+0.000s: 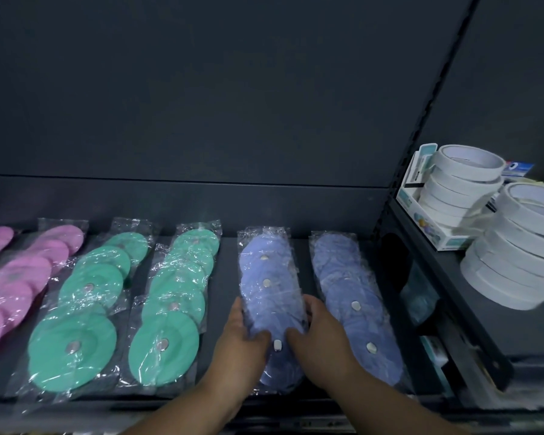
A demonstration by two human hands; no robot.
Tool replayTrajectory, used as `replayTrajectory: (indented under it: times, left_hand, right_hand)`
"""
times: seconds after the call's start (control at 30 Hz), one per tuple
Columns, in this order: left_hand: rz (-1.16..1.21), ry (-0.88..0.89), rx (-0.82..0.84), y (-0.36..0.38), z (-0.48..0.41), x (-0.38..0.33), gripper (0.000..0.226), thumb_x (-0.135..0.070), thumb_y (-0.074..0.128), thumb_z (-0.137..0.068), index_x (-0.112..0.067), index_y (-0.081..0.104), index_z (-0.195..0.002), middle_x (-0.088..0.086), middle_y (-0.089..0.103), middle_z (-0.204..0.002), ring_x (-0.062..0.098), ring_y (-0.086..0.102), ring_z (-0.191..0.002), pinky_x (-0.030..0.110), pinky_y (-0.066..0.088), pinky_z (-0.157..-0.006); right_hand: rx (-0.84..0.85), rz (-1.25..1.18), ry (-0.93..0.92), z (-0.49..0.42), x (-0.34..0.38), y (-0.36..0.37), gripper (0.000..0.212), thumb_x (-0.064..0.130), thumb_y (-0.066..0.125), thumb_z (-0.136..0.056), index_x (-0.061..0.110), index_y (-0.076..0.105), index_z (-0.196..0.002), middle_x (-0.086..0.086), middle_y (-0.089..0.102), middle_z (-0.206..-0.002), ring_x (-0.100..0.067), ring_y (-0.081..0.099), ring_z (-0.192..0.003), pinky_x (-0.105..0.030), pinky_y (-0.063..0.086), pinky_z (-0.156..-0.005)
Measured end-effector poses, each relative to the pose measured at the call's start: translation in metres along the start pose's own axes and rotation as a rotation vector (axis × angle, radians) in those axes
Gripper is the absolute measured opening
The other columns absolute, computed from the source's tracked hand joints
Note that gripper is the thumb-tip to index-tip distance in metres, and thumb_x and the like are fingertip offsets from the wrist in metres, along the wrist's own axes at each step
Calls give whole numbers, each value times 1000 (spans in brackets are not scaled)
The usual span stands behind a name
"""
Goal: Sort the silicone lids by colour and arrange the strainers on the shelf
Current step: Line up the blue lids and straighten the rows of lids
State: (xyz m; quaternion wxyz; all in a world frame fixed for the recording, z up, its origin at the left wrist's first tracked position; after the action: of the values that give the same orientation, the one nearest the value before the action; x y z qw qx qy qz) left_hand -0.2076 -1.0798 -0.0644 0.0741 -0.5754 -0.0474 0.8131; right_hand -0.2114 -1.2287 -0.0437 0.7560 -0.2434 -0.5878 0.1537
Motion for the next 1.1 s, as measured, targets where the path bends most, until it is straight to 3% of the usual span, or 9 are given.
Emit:
replayTrajectory:
  times: [0.07,0.17,0.33,0.47,0.53,0.7,0.8,0.9,1.1]
  left_hand:
    - [-30,7,-13,-2,2,-5,67,-2,55,-87,-33,29,-140,-21,60,-97,-7,61,-75,4,42,-56]
    - [-64,17,-37,-13,-11,-15,75,-10,57,-88,-25,19,-150,-9,56,-118,-1,59,-83,9,43,-60]
    - [-37,3,-14,-24,-50,-39,75,-14,58,-90,-20,16,-152,1,47,-139,10,50,-105,20,38,-85]
    - [47,-34,114,-12,-73,-39,48,-13,58,-84,-21,48,-131,0,71,-106,21,70,-89,41,56,-85]
    - [47,-30,125,-12,-82,-38,50,-22,61,-75,-23,52,-124,2,72,-103,23,71,-90,47,56,-86]
    - [-28,-3,131,-12,-88,-39,30,-21,61,-85,-26,57,-115,-1,72,-101,19,71,-90,42,56,-86]
    - [-114,22,131,-6,-86,-40,34,-30,62,-83,-27,57,-117,-5,72,-101,15,70,-90,42,55,-88]
    - [-245,58,109,-4,-82,-42,31,-39,62,-83,-26,61,-111,-9,71,-100,12,68,-91,37,53,-89]
    - [-332,141,5,-11,-93,-55,18,-29,62,-88,-18,61,-102,-3,68,-96,13,65,-85,25,49,-74]
  right_hand:
    - [-10,23,11,1,0,1,53,15,60,-85,18,40,-133,2,56,-123,-11,55,-106,-6,42,-81]
    - [-41,33,-2,-7,11,-5,71,22,60,-86,18,25,-148,-1,46,-142,-16,46,-127,-21,36,-103]
    - [-27,67,-53,-40,34,-15,59,24,57,-90,21,32,-144,-1,49,-137,-16,49,-122,-17,35,-92]
    - [-1,34,-20,-58,34,-8,51,24,56,-90,23,39,-138,4,56,-129,-14,55,-113,-19,40,-89]
    - [-1,20,-3,-62,32,-4,51,25,56,-89,23,40,-137,4,58,-127,-15,56,-112,-26,45,-95]
    - [-18,-10,17,-66,29,1,45,26,56,-90,24,43,-133,5,59,-124,-9,56,-103,-25,46,-93]
    - [-37,30,15,-65,26,4,46,34,58,-88,24,45,-131,4,59,-124,-11,58,-107,-30,47,-96]
    - [-41,58,6,-63,26,2,47,29,58,-89,21,43,-132,3,57,-126,-13,56,-112,-21,42,-92]
    - [-26,32,-16,-72,31,0,49,27,59,-87,23,41,-133,6,53,-126,-7,51,-107,-17,39,-88]
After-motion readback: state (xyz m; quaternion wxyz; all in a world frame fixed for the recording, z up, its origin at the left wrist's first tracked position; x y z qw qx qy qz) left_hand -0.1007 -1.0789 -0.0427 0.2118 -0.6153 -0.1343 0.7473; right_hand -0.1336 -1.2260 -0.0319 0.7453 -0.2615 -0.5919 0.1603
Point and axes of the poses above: each hand's wrist, its own z-axis away from the middle knuckle, its own y-axis out of the palm, x = y × z, the point moved 9 cm from there along -z, towards the middle knuckle
